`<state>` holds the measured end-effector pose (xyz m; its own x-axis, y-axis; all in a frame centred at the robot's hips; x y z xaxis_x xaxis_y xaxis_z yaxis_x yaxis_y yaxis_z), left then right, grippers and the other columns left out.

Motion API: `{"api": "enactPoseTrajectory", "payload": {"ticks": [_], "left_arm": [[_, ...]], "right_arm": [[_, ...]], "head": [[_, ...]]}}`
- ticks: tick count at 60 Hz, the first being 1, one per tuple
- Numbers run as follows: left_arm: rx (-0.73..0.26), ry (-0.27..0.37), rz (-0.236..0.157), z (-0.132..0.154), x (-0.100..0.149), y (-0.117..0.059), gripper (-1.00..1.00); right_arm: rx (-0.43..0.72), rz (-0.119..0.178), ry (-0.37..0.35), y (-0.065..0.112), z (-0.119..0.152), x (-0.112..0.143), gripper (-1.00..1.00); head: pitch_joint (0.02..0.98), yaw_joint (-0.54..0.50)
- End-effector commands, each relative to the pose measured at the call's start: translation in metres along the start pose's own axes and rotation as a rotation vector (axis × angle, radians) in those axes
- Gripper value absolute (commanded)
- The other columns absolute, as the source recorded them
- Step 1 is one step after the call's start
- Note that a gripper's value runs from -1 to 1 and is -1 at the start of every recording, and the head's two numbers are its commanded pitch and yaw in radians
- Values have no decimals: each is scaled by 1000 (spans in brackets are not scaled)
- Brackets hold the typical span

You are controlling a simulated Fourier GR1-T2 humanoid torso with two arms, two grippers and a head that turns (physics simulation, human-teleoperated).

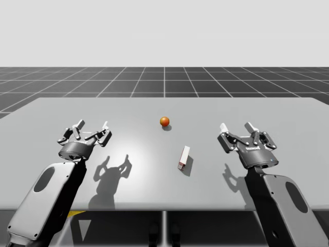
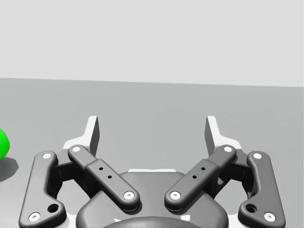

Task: Watch the red light. When it turns green, pick up the object.

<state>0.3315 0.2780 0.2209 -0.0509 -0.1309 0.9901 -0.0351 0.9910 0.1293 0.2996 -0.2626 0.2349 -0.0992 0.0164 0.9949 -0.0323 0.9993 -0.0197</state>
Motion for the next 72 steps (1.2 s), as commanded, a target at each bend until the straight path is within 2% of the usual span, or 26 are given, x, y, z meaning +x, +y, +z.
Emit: {"api": "enactPoseTrajectory", "payload": {"ticks": [1,3,8,11,13,14,17,20,21,22,23,24,27,28,33,35,38,43,49,58,61,72], "left_arm": [[-1,0,0,0,0,0,-1000],[-2,0,2,0,0,0,-1000],[0,1,2,0,0,-1,-1000],[2,0,1,0,0,-1,-1000],[3,0,0,0,0,-1,-1000],[3,0,0,-1,0,-1,-1000],[3,0,-1,0,0,-1,-1000],[2,0,-1,-1,0,-1,-1000],[1,0,-1,-1,0,-1,-1000],[1,0,-2,-1,0,-1,-1000],[0,0,-2,-1,0,-1,-1000],[0,0,-2,-1,0,-1,-1000],[-1,-1,-2,-1,-1,-1,-1000],[-1,-1,-2,-1,-1,-1,-1000],[-1,-1,-2,-1,-1,-1,-1000],[-1,-1,-2,-1,-1,-1,-1000],[-1,-1,-2,-1,-1,-1,-1000],[-9,0,-9,-2,-1,-2,-1000],[-13,0,-12,-1,-2,-3,-1000],[-17,1,-13,0,-2,-4,-1000],[-19,1,-11,0,-2,-4,-1000],[-22,1,-11,0,-2,-5,-1000]], "right_arm": [[6,2,1,2,0,1,-1000],[-17,38,4,4,0,1,-1000],[51,5,28,7,3,0,-1000],[68,19,44,7,3,1,-1000],[118,-17,55,6,5,2,-1000],[130,-21,56,6,5,3,-1000],[195,-25,63,5,7,5,-1000],[296,-5,65,5,10,7,-1000],[323,-15,75,5,11,7,-1000],[351,-48,85,5,12,7,-1000],[372,-92,66,7,14,8,-1000],[418,-109,65,8,15,8,-1000],[493,-83,76,6,18,8,-1000],[554,-79,68,6,19,7,-1000],[656,-69,74,5,22,3,-1000],[709,-54,74,6,22,0,-1000],[746,-56,81,7,23,-2,-1000],[823,-24,94,13,25,-9,-1000],[920,-9,107,21,29,-18,-1000],[1058,-4,130,30,36,-31,-1000],[1073,2,132,33,37,-35,-1000],[1066,-11,166,44,37,-52,-1000]], "head": [[810,-171],[809,-167],[807,-158],[807,-155],[807,-155],[807,-155],[807,-158],[806,-162],[807,-162],[806,-162],[807,-164],[807,-165],[807,-165],[807,-166],[806,-165],[805,-165],[807,-165],[810,-167],[811,-167],[811,-165],[811,-163],[812,-159]]}}
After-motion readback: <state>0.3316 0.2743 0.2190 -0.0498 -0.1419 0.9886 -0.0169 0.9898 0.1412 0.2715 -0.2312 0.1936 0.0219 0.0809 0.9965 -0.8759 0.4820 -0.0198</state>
